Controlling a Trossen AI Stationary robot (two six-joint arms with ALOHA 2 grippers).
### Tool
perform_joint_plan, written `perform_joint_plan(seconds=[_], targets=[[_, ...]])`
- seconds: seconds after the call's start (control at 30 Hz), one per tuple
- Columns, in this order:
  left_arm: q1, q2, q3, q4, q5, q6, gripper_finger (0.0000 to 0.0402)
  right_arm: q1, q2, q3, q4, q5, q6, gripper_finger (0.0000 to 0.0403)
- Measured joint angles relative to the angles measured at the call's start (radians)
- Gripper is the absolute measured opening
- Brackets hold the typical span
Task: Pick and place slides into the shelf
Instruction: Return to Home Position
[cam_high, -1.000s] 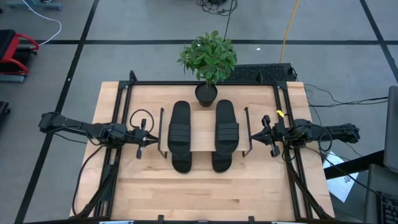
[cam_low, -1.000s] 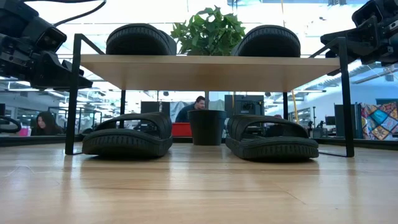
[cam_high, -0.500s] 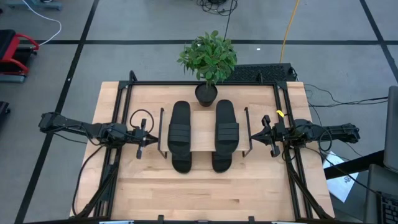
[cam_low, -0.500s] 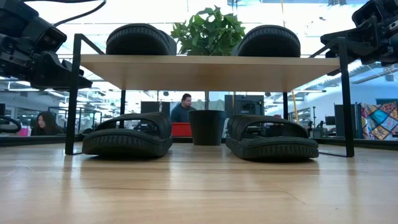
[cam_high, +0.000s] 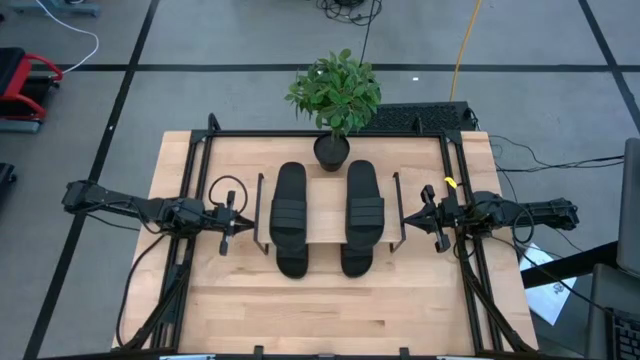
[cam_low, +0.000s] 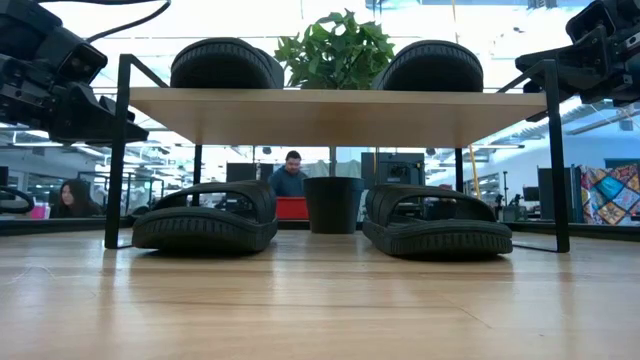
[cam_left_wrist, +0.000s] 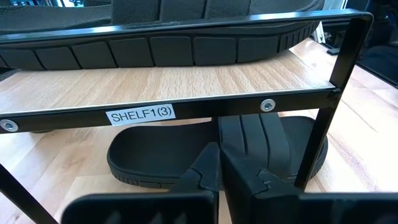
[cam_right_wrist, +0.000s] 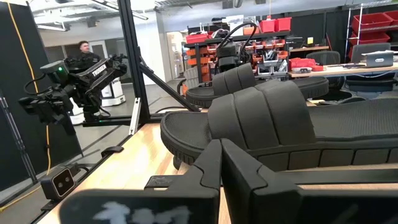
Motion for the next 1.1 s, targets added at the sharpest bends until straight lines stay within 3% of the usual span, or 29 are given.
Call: perform_joint_plan(seconds=[0.17, 0.53, 0.93, 1.1], targets=[[0.000, 0.000, 0.000, 0.000, 0.000, 0.000, 0.0002, 0.000, 0.000, 0.000, 0.000, 0.000, 0.000, 0.0000], [0.000, 0.000, 0.000, 0.000, 0.000, 0.000, 0.0028, 0.000, 0.000, 0.000, 0.000, 0.000, 0.000, 0.0000], [0.000, 0.000, 0.001, 0.000, 0.000, 0.000, 0.0001, 0.000, 0.000, 0.000, 0.000, 0.000, 0.000, 0.0000], [0.000, 0.000, 0.001, 0.000, 0.000, 0.000, 0.0014, 0.000, 0.000, 0.000, 0.000, 0.000, 0.000, 0.0000]])
